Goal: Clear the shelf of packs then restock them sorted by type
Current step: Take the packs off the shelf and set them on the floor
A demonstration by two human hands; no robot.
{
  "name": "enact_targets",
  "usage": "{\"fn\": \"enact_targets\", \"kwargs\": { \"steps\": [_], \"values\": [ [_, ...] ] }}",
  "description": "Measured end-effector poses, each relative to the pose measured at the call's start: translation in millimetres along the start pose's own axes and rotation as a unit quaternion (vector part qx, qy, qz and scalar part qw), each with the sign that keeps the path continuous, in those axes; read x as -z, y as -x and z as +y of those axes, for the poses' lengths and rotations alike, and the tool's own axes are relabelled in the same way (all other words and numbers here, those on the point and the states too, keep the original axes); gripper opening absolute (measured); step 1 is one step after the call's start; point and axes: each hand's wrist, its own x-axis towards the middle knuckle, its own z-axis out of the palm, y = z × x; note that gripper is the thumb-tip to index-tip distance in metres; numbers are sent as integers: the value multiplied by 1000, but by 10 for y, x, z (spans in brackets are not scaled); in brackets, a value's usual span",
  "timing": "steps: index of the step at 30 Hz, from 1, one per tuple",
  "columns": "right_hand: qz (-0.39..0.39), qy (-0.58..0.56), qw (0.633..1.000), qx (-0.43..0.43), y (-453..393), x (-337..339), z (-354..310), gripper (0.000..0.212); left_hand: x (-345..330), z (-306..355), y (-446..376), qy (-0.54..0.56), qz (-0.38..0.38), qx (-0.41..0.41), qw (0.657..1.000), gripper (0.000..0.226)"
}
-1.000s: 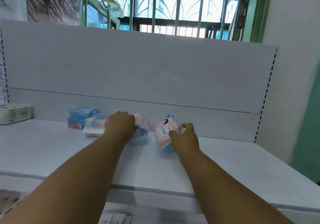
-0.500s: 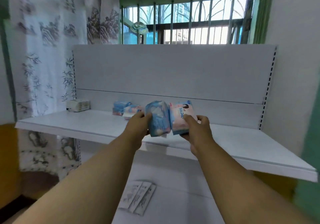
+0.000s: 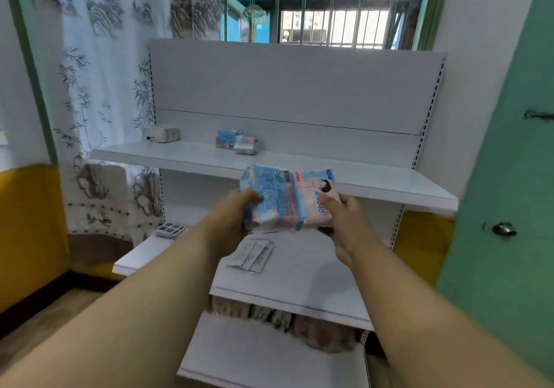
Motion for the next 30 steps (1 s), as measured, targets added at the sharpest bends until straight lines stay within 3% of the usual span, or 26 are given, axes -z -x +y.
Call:
{"fn": "enact_targets", "kwargs": {
  "steps": [2,6,10,13,20,30],
  "values": [
    [-25,19,999,-23,247,78,61,16,-36,-94,270,23,-15,12,1000,27],
    [-11,67,997,-29,669,364,330,25,-190,-550,640,-32,-3,-5,999,32],
    [24,138,989,-52,1068,1011,774,27,-426,-1318,934,-59,52,69,995,25],
    [37,149,982,-106,1402,1678,1316,30,-633,-2138,1112,-116,101,109,982,46],
    [101,260,933,-228,2202,3264,3181,32,-1019,-4675,1642,-161,146,274,937,30],
    [160,281,856,-404,3350,4471,6579,38,-181,-8193,2374,-258,132,407,866,37]
  ]
}}
